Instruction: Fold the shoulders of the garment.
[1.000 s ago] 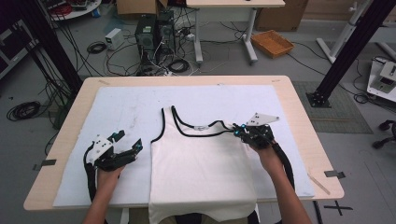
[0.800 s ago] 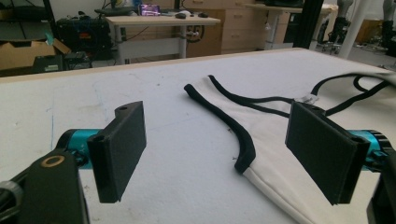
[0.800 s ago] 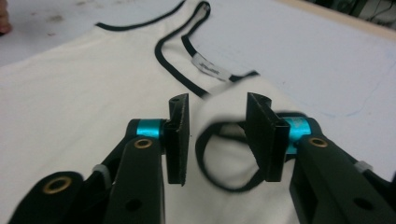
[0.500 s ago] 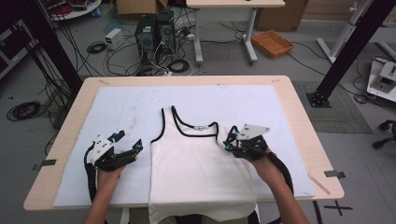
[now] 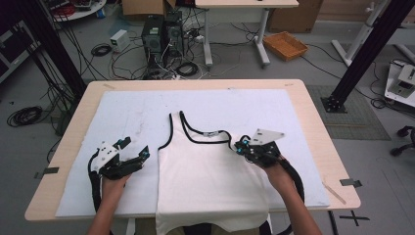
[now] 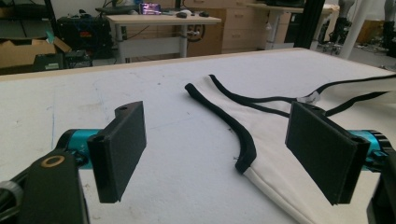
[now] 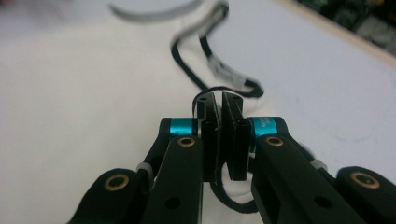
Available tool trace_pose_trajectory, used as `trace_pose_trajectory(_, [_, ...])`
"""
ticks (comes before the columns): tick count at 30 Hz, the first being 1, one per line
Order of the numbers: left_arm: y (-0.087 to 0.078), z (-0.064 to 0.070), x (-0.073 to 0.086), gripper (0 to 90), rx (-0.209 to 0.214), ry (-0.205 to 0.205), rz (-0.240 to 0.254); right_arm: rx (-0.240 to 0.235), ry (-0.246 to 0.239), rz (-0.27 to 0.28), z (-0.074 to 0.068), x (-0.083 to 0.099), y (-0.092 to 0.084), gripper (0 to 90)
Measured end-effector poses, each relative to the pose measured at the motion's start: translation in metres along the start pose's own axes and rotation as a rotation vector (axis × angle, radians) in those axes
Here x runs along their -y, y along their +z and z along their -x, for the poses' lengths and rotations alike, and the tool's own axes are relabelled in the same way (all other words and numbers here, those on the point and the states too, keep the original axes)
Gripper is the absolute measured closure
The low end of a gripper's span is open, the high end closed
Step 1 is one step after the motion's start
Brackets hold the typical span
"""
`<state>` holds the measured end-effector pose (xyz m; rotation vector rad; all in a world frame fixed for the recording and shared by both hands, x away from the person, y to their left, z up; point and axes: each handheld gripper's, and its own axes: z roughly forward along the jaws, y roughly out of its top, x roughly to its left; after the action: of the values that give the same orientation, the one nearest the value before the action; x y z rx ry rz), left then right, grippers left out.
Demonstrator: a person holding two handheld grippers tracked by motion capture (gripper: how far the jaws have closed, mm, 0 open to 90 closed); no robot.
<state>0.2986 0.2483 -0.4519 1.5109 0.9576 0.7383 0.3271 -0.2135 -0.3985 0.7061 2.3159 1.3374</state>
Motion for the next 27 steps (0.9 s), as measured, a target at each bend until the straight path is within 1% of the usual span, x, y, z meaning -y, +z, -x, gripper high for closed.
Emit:
trace_pose_trajectory(1, [0.000, 0.000, 0.000, 20.4, 0.000, 0.002, 0.000, -0.027, 0.038, 0.056, 0.000, 0.002, -0.006, 86.5])
trace_pose_trajectory(2, [0.000, 0.000, 0.000, 20.5, -0.001, 0.002, -0.001, -0.039, 0.063, 0.092, 0.000, 0.005, -0.011, 86.5])
trace_pose_trajectory(3, [0.000, 0.000, 0.000, 20.5, -0.001, 0.002, 0.001, -0.051, 0.074, 0.100, -0.001, 0.008, -0.013, 86.5])
trace_pose_trajectory(4, [-0.001, 0.000, 0.000, 20.5, 0.001, 0.005, 0.001, -0.053, 0.069, 0.084, -0.003, 0.012, -0.014, 86.5])
trace_pose_trajectory(6, [-0.001, 0.001, 0.000, 20.4, 0.004, 0.010, 0.002, -0.062, 0.038, 0.043, -0.009, 0.020, -0.012, 86.4])
trace_pose_trajectory(7, [-0.001, 0.001, 0.000, 20.5, 0.003, 0.010, 0.004, -0.059, 0.018, 0.022, -0.011, 0.024, -0.011, 86.3])
trace_pose_trajectory(9, [-0.001, 0.001, 0.000, 20.5, 0.002, 0.016, 0.001, -0.068, -0.004, -0.015, -0.015, 0.033, -0.011, 86.2])
trace_pose_trajectory(10, [-0.001, 0.002, 0.000, 20.5, 0.002, 0.012, 0.002, -0.082, -0.011, -0.036, -0.016, 0.038, -0.011, 85.8])
trace_pose_trajectory(11, [-0.002, 0.002, 0.000, 20.4, 0.005, 0.015, -0.001, -0.111, -0.009, -0.045, -0.016, 0.042, -0.010, 84.0])
trace_pose_trajectory(12, [-0.002, 0.002, 0.000, 20.4, 0.005, 0.011, -0.002, -0.149, 0.012, -0.039, -0.016, 0.046, -0.011, 80.4])
trace_pose_trajectory(13, [-0.002, 0.002, 0.000, 20.5, 0.002, 0.008, -0.006, -0.169, 0.041, -0.010, -0.015, 0.050, -0.013, 76.9])
trace_pose_trajectory(14, [-0.002, 0.002, 0.000, 20.4, 0.000, -0.002, -0.007, -0.170, 0.069, 0.029, -0.014, 0.052, -0.017, 73.6])
trace_pose_trajectory(15, [-0.002, 0.001, -0.001, 20.4, -0.001, -0.007, -0.011, -0.153, 0.090, 0.059, -0.011, 0.053, -0.020, 70.5])
trace_pose_trajectory(16, [-0.002, 0.002, -0.001, 20.4, -0.003, -0.017, -0.019, -0.128, 0.094, 0.074, -0.009, 0.052, -0.023, 65.8])
trace_pose_trajectory(17, [-0.001, 0.002, -0.003, 20.4, -0.010, -0.026, -0.029, -0.094, 0.088, 0.076, -0.006, 0.050, -0.025, 60.1])
trace_pose_trajectory(18, [0.000, 0.002, -0.007, 20.3, -0.018, -0.038, -0.045, -0.054, 0.093, 0.070, -0.004, 0.048, -0.026, 55.8])
trace_pose_trajectory(19, [0.002, 0.002, -0.010, 20.1, -0.018, -0.046, -0.062, -0.002, 0.104, 0.060, -0.003, 0.048, -0.026, 51.0])
trace_pose_trajectory(20, [0.004, 0.002, -0.014, 20.1, -0.019, -0.046, -0.072, 0.047, 0.104, 0.047, -0.001, 0.048, -0.026, 43.4])
trace_pose_trajectory(22, [0.013, 0.002, -0.023, 20.1, -0.008, -0.058, -0.101, 0.140, 0.108, 0.018, 0.003, 0.048, -0.025, 32.3])
trace_pose_trajectory(23, [0.018, 0.001, -0.028, 20.1, -0.006, -0.065, -0.114, 0.175, 0.107, 0.007, 0.005, 0.048, -0.025, 27.9])
trace_pose_trajectory(25, [0.032, 0.001, -0.041, 20.1, 0.001, -0.075, -0.145, 0.220, 0.103, 0.014, 0.008, 0.047, -0.029, 24.9])
trace_pose_trajectory(27, [0.048, 0.002, -0.053, 20.1, 0.001, -0.080, -0.180, 0.236, 0.115, 0.022, 0.012, 0.045, -0.033, 22.8])
